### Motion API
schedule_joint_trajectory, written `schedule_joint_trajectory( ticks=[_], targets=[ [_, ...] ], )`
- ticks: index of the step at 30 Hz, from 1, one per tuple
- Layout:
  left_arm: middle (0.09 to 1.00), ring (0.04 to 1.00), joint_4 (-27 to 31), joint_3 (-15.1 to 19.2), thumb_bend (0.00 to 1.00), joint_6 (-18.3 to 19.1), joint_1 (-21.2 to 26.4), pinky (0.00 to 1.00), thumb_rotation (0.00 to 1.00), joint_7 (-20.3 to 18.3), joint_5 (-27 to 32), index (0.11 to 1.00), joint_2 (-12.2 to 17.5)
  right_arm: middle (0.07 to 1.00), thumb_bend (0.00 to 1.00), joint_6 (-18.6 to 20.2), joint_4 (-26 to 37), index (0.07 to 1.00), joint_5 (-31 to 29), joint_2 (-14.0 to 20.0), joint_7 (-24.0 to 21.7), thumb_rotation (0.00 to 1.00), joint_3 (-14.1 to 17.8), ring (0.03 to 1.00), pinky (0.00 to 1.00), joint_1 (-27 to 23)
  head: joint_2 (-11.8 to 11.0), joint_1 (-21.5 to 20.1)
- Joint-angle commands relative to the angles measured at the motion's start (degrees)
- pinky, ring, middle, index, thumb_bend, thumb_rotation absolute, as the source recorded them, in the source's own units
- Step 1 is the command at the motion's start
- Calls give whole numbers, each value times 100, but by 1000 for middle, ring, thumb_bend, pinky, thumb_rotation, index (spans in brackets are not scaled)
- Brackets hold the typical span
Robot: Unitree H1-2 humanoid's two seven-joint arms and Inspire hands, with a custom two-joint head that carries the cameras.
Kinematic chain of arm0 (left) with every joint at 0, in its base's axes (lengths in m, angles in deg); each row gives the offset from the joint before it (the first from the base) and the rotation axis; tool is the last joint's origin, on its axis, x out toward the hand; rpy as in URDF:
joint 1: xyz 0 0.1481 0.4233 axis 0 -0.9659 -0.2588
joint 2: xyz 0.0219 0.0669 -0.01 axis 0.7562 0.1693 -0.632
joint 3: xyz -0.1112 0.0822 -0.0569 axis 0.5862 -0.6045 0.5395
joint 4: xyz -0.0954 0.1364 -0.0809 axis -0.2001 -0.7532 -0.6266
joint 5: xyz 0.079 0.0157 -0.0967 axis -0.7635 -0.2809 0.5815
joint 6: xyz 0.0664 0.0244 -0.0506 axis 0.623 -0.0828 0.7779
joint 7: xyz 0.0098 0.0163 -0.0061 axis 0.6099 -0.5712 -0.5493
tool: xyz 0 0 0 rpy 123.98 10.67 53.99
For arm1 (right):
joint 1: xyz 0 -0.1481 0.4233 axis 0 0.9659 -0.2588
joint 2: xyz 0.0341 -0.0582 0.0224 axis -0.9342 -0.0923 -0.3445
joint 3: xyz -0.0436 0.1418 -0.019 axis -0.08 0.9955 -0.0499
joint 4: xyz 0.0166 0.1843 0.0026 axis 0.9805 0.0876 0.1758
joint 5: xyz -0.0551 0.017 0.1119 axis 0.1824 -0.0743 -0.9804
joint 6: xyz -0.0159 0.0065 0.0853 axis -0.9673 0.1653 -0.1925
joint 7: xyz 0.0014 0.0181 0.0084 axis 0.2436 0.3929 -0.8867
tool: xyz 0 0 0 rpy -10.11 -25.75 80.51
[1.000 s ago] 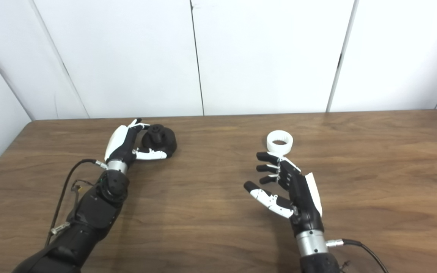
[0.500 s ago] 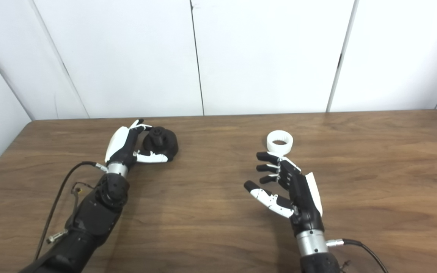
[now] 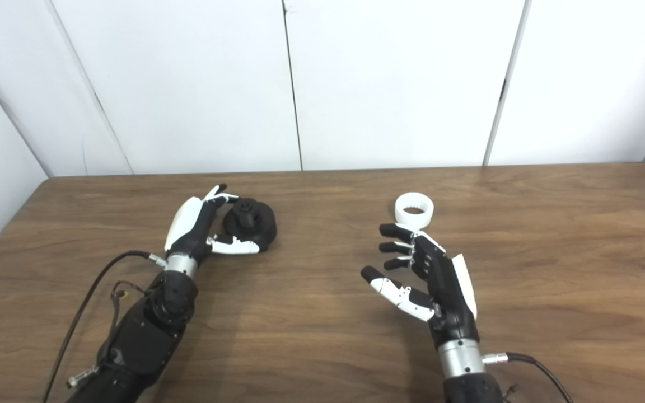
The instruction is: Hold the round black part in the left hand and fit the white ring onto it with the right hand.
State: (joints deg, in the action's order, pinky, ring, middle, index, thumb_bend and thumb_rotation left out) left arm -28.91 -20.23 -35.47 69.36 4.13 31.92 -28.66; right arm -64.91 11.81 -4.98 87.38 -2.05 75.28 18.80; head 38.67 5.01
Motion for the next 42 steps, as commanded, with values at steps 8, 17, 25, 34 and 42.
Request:
schedule_joint_trajectory(
  ticks=[8,17,25,34,42],
  targets=[
    [974,981,594,-264,914,305,-504,914,216,-630,-83,615,-10,754,651,-103,197,702,-52,-32,-7,259,18,691,561,-170,19,8],
    [971,979,1365,-468,938,449,-893,939,242,-992,-149,613,-3,754,653,-108,196,703,-37,17,-15,282,53,690,569,-191,21,38],
    [978,995,2168,-641,946,530,-1308,967,243,-1242,-206,600,-31,752,663,-129,194,701,-73,50,-31,282,77,682,570,-225,18,58],
    [965,968,2808,-903,996,447,-1672,936,263,-1405,-438,593,-83,747,669,-146,178,700,-39,72,-16,286,68,665,561,-254,23,38],
    [967,968,3130,-1009,1000,442,-1888,931,242,-1546,-502,594,-196,748,662,-118,217,700,-33,63,-18,264,48,663,564,-250,44,-56]
  ],
)
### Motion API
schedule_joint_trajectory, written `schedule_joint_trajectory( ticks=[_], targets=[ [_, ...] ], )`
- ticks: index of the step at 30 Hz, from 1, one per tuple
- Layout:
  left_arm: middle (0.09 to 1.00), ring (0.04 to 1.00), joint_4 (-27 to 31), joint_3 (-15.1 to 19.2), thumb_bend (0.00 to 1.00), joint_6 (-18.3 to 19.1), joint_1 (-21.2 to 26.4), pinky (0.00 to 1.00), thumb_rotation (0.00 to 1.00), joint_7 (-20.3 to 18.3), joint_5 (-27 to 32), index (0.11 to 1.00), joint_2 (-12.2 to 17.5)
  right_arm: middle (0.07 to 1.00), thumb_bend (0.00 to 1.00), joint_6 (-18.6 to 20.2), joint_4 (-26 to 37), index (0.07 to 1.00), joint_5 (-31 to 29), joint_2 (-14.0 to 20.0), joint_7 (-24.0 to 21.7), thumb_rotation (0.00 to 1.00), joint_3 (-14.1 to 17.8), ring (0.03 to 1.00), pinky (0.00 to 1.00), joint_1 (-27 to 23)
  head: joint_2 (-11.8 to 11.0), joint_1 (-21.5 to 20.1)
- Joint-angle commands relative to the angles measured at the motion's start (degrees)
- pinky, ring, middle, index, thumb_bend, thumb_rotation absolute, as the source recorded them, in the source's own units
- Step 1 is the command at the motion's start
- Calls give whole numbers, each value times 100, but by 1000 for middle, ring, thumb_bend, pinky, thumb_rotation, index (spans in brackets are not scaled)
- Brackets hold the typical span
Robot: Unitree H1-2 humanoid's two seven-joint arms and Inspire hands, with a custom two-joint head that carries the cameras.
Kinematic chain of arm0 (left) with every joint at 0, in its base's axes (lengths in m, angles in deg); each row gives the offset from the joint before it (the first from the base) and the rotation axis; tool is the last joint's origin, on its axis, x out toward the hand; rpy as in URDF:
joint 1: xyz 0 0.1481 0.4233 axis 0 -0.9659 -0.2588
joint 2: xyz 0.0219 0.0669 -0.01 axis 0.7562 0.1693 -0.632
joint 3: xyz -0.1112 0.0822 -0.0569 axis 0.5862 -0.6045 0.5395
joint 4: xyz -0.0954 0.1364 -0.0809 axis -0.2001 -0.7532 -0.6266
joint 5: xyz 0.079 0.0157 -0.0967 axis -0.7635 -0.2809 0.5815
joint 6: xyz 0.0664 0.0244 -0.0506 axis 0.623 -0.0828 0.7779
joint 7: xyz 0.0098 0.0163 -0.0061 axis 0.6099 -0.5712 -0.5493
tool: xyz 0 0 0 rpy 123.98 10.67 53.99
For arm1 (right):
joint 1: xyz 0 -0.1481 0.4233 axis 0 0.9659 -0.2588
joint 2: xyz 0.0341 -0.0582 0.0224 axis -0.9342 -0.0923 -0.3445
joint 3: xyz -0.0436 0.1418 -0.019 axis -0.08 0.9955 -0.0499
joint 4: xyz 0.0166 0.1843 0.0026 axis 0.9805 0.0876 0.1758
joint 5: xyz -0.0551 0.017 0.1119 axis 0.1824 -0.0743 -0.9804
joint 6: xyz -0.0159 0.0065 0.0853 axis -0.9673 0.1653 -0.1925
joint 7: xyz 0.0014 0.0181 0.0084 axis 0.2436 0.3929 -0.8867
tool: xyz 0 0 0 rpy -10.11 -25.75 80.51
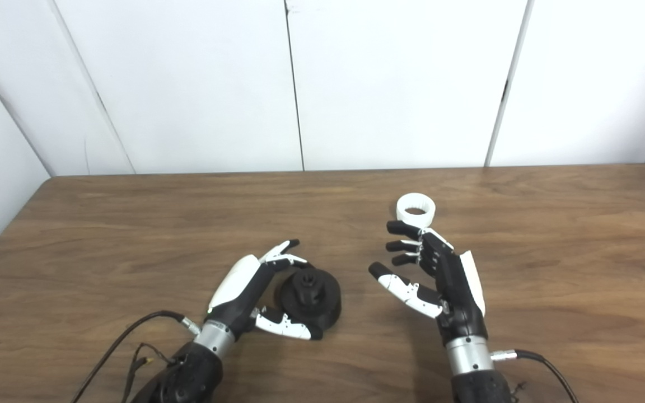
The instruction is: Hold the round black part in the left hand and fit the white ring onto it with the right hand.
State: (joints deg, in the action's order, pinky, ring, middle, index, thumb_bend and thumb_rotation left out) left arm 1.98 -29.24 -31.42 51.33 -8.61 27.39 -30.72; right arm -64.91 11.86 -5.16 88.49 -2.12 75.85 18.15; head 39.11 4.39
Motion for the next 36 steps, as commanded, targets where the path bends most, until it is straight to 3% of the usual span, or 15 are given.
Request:
schedule_joint_trajectory(
  ticks=[1,6,9,10,16,27,34,36],
  targets=[
    [967,969,75,-113,1000,58,-99,937,234,-310,-47,594,0,748,664,-103,215,699,-11,-59,-5,265,-11,665,563,-183,3,-3],
    [973,978,160,-95,985,56,-157,949,223,-368,-51,604,0,753,668,-119,189,701,44,-106,20,287,-56,676,557,-164,-14,-309],
    [969,973,164,-46,987,-63,-194,943,222,-333,-36,604,56,753,656,-179,138,707,55,-172,47,262,-105,671,551,-155,-49,-701],
    [968,971,179,-14,988,-108,-214,942,223,-338,-17,604,100,752,659,-174,124,708,98,-223,75,261,-138,666,547,-152,-77,-1061],
    [962,966,308,179,977,-302,-331,928,229,-498,121,604,325,762,669,-181,48,707,364,-492,198,260,-350,675,541,-142,-214,-1837],
    [966,973,306,359,969,-417,-368,898,176,-794,276,604,374,757,683,-166,-32,690,739,-636,391,276,-427,684,544,-223,-258,-2079],
    [960,965,268,394,983,-460,-384,882,180,-803,217,601,328,757,673,-127,-12,695,897,-569,480,252,-350,667,527,-297,-277,-2086],
    [960,966,284,407,982,-462,-394,886,186,-810,220,600,328,757,680,-59,-16,703,1210,-481,621,266,-281,667,535,-414,-288,-2064]
  ],
)
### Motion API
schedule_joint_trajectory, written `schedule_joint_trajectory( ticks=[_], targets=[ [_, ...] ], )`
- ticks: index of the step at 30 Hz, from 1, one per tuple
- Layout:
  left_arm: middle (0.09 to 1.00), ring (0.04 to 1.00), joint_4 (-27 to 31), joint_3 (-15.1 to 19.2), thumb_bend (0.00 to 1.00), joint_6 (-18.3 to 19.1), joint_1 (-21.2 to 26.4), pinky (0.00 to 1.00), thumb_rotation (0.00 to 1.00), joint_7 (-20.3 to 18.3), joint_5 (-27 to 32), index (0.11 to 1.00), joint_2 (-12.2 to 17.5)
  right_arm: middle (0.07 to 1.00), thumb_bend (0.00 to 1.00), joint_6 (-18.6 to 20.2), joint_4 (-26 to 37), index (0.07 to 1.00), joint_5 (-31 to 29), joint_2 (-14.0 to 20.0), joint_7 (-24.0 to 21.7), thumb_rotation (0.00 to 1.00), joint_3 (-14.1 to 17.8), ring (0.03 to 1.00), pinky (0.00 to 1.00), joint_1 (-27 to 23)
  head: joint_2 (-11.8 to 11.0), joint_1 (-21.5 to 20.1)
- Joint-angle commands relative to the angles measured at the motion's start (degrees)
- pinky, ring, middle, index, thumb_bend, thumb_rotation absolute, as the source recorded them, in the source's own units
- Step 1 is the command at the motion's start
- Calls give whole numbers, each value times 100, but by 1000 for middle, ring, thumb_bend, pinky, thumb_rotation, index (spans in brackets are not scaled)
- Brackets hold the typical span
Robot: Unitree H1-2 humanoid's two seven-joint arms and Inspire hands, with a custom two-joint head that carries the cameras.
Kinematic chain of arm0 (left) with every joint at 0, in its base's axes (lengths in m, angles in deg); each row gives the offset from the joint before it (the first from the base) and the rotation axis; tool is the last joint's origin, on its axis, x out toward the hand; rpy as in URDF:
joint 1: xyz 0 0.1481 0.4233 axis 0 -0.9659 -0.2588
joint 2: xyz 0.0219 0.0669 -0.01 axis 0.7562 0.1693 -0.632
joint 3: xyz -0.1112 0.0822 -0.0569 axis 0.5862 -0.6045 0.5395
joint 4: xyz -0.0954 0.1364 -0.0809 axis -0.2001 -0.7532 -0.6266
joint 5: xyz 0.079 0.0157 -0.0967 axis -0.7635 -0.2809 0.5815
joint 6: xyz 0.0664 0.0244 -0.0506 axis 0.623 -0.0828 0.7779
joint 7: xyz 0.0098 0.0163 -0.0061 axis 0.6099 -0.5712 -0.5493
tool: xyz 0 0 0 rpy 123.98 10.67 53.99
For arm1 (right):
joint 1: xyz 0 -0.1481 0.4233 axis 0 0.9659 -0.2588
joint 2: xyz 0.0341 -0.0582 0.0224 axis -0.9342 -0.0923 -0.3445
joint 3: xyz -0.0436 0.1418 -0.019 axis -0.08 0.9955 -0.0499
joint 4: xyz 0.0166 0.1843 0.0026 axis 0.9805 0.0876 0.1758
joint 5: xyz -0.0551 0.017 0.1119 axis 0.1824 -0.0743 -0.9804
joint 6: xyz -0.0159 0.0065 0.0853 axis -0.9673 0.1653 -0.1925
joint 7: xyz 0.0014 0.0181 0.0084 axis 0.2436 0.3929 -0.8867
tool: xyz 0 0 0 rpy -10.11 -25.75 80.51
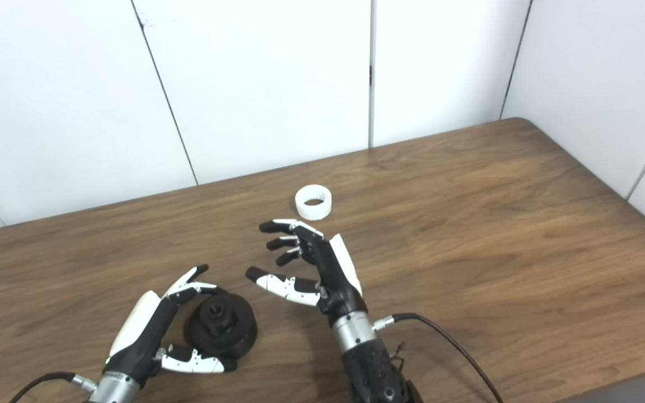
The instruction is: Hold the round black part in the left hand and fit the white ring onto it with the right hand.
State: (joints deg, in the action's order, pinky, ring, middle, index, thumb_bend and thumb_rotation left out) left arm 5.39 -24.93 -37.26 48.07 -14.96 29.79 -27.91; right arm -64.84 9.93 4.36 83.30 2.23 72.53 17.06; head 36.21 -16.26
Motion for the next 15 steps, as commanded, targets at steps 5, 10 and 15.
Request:
schedule_joint_trajectory(
  ticks=[5,10,15],
  targets=[
    [964,975,-64,12,971,123,-70,905,189,-175,-21,602,41,799,692,381,174,740,973,411,240,323,238,753,682,-790,-14,27],
    [965,976,-54,30,971,131,-71,911,198,-175,-38,603,26,834,720,803,165,766,1008,692,60,341,329,783,653,-1202,-27,75],
    [965,974,-30,28,969,108,-63,910,192,-174,-46,599,9,862,740,1171,54,767,1068,1016,-170,360,367,828,681,-1661,4,87]
  ],
)
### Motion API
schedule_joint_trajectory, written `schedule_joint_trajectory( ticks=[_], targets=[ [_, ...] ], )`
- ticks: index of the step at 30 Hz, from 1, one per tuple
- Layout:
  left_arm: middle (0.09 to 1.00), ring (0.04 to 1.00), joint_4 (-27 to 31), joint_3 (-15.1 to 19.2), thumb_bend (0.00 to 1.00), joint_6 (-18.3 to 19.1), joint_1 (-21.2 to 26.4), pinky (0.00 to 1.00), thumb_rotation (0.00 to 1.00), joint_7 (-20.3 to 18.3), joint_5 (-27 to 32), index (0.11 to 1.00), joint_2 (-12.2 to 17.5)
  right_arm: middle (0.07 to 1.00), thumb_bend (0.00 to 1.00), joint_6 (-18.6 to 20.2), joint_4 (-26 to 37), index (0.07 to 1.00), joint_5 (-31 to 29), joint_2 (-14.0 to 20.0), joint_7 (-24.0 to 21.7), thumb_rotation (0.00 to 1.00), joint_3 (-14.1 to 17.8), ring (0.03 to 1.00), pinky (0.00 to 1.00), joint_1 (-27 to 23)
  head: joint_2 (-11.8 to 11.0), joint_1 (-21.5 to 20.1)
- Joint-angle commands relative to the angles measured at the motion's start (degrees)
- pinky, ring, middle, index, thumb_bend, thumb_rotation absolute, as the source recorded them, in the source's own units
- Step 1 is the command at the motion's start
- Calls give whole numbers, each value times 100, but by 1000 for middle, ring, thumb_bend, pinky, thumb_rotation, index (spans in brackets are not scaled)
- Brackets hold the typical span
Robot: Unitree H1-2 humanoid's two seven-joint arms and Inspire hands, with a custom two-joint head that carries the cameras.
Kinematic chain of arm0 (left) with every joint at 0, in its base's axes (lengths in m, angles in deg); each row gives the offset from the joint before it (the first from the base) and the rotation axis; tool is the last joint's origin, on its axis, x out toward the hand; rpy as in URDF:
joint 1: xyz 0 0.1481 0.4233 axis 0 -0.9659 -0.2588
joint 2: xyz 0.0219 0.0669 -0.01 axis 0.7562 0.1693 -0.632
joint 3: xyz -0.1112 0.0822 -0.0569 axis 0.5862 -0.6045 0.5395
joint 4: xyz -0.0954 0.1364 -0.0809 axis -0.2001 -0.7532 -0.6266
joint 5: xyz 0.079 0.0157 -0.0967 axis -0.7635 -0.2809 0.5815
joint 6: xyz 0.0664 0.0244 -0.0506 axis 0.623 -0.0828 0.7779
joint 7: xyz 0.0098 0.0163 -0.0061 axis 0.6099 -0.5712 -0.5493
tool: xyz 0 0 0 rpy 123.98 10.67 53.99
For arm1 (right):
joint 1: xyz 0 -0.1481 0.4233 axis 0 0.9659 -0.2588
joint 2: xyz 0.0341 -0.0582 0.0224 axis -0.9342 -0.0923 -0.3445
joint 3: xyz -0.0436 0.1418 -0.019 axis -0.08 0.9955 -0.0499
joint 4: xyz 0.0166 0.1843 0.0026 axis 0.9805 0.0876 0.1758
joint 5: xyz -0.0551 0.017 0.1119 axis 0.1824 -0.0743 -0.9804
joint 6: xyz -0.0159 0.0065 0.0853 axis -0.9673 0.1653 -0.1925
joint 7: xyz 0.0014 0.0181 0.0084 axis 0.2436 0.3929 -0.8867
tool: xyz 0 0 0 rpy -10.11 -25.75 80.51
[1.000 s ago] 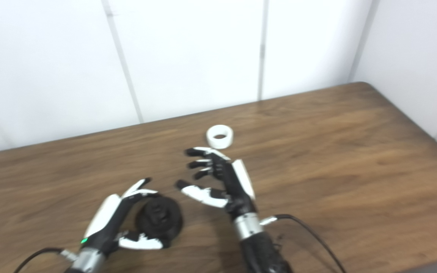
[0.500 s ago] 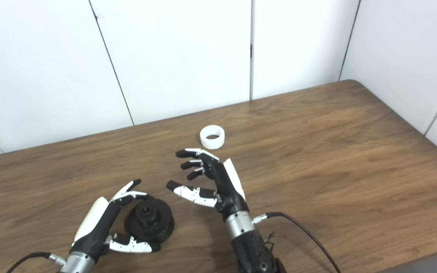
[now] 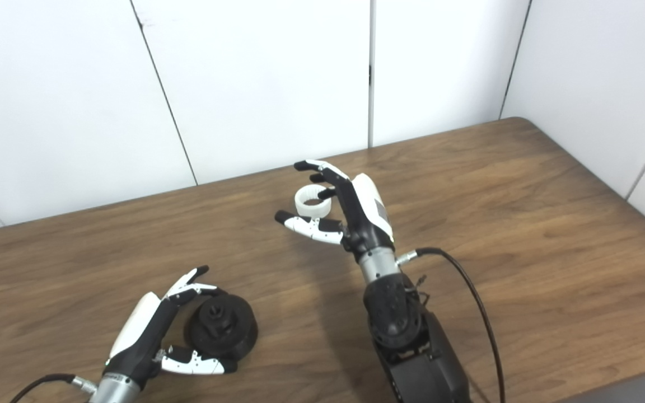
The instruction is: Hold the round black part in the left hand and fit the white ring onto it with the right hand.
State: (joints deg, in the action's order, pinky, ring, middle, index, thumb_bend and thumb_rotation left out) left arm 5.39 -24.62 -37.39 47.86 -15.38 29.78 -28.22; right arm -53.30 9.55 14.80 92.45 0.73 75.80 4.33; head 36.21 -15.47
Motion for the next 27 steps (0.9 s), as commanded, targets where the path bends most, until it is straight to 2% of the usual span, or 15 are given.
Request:
schedule_joint_trajectory(
  ticks=[1,8,14,23,27],
  targets=[
    [965,974,-23,-3,970,121,-42,909,193,-139,-39,599,39,867,741,67,77,769,47,150,-62,363,36,836,689,-451,-2,18],
    [965,973,-20,-15,977,142,-38,909,198,-166,-59,599,20,896,766,222,-350,783,520,668,-199,422,-140,861,705,-1007,1,86],
    [964,972,-66,-11,977,108,-29,909,194,-132,-79,597,-10,926,778,561,-924,813,830,1035,-533,438,-363,897,718,-1511,-14,138],
    [967,971,-73,-26,968,121,0,914,221,-134,-149,599,-41,923,759,426,-2003,812,833,1285,-603,407,-596,878,704,-2099,-33,192],
    [967,970,-53,-15,966,114,-22,904,220,-131,-178,600,-67,922,752,305,-2435,812,891,1452,-701,446,-810,878,711,-2309,-37,266]
  ],
)
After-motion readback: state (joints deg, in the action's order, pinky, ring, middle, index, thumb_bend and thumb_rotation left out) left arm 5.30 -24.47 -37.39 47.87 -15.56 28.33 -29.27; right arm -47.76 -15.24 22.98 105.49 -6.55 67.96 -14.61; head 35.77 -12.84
